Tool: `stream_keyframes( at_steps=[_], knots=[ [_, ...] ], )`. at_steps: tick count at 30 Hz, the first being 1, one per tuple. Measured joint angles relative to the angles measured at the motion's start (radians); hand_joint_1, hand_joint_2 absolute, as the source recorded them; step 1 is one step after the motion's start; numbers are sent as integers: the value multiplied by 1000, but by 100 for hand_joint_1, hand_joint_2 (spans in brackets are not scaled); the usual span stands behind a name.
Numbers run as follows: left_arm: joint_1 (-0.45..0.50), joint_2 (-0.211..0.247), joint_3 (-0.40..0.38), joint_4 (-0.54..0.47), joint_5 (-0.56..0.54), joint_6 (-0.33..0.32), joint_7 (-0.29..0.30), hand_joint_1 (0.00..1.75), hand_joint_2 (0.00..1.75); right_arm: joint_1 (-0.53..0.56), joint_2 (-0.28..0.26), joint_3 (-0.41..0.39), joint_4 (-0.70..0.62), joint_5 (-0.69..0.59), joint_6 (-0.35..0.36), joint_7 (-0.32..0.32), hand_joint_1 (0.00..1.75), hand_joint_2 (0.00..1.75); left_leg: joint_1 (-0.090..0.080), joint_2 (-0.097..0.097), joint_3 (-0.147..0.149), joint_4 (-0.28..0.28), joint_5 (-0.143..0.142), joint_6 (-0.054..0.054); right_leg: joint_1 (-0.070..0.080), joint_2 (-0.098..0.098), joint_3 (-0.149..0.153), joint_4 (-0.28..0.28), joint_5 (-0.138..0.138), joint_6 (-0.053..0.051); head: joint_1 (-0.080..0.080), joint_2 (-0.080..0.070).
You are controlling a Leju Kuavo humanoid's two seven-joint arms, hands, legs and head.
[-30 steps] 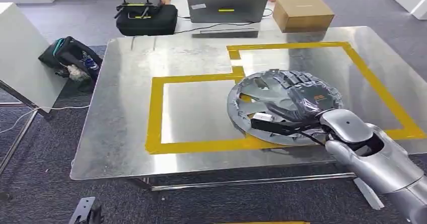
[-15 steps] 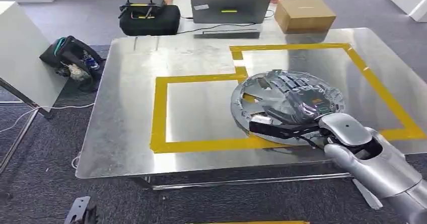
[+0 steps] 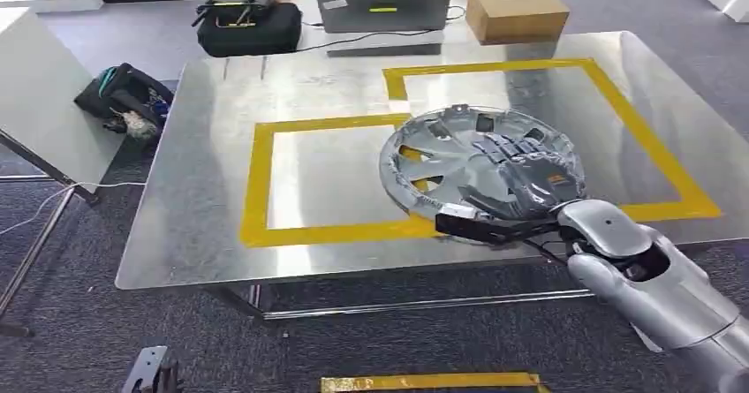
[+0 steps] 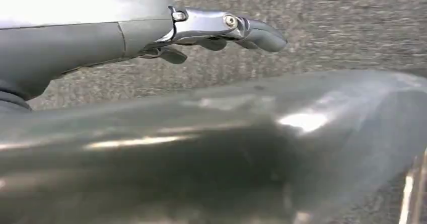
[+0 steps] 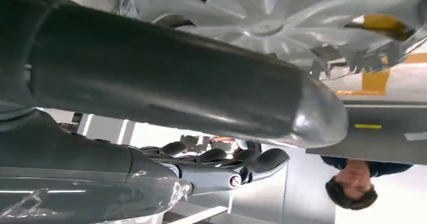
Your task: Take the parts from the cabinet and place them on the table.
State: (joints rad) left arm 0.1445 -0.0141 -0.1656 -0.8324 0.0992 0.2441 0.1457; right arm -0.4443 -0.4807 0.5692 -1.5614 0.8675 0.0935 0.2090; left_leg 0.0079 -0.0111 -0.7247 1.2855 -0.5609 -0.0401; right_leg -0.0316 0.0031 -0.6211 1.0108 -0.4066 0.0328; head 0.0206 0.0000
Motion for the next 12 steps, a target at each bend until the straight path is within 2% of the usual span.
stream_keyframes(
  at_steps=[1, 2, 3, 4, 5, 6, 7, 8, 9, 10, 11, 12],
  knots=[
    [0, 0, -2, 0, 1, 1, 0, 0, 0, 2, 0, 0, 0, -1, 0, 0, 0, 0, 0, 0, 27, -24, 26, 3, 0, 0, -12, 1, 9, 3, 0, 0],
    [0, 0, -5, 0, 2, 2, 0, 0, 0, 3, -2, 0, -2, -2, 0, 0, 0, 0, 0, 0, 70, -79, 58, 7, 0, 0, -22, 1, 17, 6, 0, 0],
    [-1, 0, -7, 0, 2, 2, 0, 0, 0, 3, -2, -1, -4, -2, -1, 0, 0, 0, 0, 0, 129, -158, 83, 12, 0, 0, -30, 0, 25, 9, 0, 0],
    [-2, 1, -10, 0, 2, 4, 0, 0, 0, 3, -3, -2, -6, -3, -2, 0, 0, 0, -1, 0, 197, -245, 86, 18, 0, 0, -34, 1, 34, 13, 0, 0],
    [-5, 1, -11, 0, 2, 4, 0, 0, 0, 5, -5, -5, -13, -3, -3, 1, 0, 0, -6, 0, 239, -313, 64, 22, 3, 0, -41, 1, 41, 20, 0, 0],
    [-6, 1, -13, 0, 2, 5, 0, 0, 0, 4, -7, -6, -14, -4, -4, 1, 0, 0, -7, -1, 233, -313, 69, 24, 2, -2, -40, -6, 53, 27, 4, 0],
    [-6, 1, -16, 0, 2, 5, 0, 0, 0, 5, -7, -6, -14, -5, -4, 1, 0, 0, -11, -2, 226, -316, 73, 29, 0, -3, -40, -13, 64, 35, -3, 0],
    [-5, 1, -17, 0, 2, 6, 0, 0, 0, 10, -8, -6, -16, -5, -4, 1, 0, 0, -14, -2, 222, -316, 80, 36, -2, -3, -37, -24, 75, 41, -2, 0],
    [-2, 0, -18, 0, 2, 7, 0, 0, 0, 16, -12, -7, -19, -8, -6, 1, 0, 0, -13, -1, 220, -334, 100, 46, -3, -3, -39, -37, 88, 50, -3, 0],
    [-3, -2, -21, 0, 3, 1, -1, 0, 0, 20, -18, -8, -19, -10, -7, 0, 0, 0, -8, 3, 212, -340, 116, 53, -5, -2, -49, -29, 56, 50, -1, 0],
    [-4, 3, -29, 0, 17, -11, -11, 0, 0, 22, -23, -10, -19, -12, -7, 0, 0, 0, -8, 3, 201, -340, 125, 63, -1, -3, -69, 15, -1, 47, 1, 0],
    [-10, 13, -45, 8, 42, -23, -27, 0, 0, 23, -25, -13, -19, -13, -8, 0, 0, 0, -9, 3, 190, -340, 136, 69, 1, -2, -88, 91, -66, 46, 4, 0]
  ],
)
